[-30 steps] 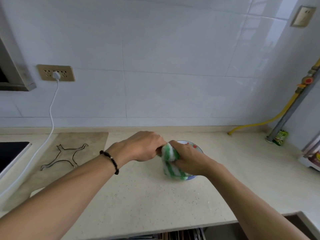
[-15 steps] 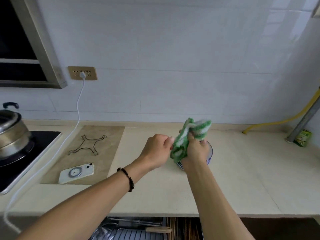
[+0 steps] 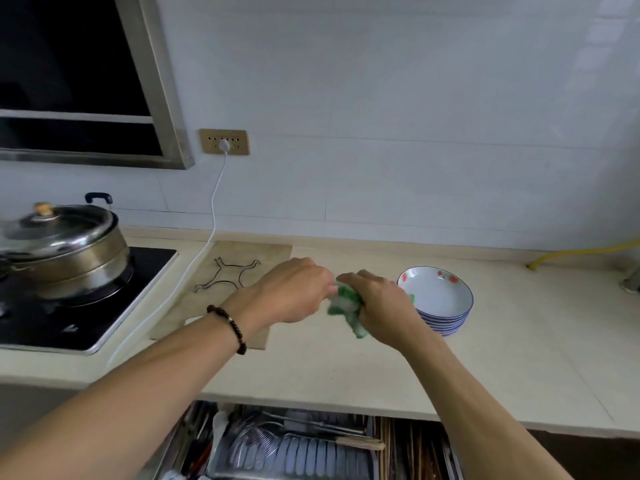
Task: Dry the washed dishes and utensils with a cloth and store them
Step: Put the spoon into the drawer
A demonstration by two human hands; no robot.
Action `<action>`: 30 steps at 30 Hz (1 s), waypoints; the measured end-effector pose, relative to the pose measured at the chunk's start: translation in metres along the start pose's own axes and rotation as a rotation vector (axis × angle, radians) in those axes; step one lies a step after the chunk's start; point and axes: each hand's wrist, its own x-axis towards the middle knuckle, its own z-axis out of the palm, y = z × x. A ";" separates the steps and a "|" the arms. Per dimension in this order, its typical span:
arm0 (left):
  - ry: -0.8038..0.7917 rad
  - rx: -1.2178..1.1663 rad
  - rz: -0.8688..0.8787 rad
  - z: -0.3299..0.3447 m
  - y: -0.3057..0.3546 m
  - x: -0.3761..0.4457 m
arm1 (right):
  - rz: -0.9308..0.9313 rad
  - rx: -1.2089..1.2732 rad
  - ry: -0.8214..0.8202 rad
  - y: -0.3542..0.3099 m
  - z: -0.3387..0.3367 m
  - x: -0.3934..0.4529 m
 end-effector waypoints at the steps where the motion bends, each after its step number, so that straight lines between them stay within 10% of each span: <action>1: 0.014 0.047 0.021 0.003 -0.007 -0.008 | -0.033 0.002 -0.006 -0.015 0.006 0.001; 6: 0.070 -0.207 0.044 0.026 -0.054 -0.048 | 0.107 0.611 0.032 -0.068 0.028 -0.008; 13: 0.203 -0.875 -0.190 0.077 -0.086 -0.097 | 0.706 1.530 0.654 -0.145 0.102 0.009; 17: 0.163 -0.882 -0.224 0.108 -0.097 -0.114 | 0.916 2.000 0.598 -0.176 0.139 0.011; 20: 0.004 -0.819 -0.173 0.117 -0.118 -0.131 | 0.847 1.766 0.418 -0.169 0.148 -0.011; 25: -0.163 -0.600 -0.101 0.136 -0.133 -0.153 | 0.472 0.527 -0.034 -0.150 0.156 -0.041; 30: -0.151 -0.597 -0.189 0.179 -0.131 -0.174 | 0.152 -0.140 -0.199 -0.154 0.179 -0.055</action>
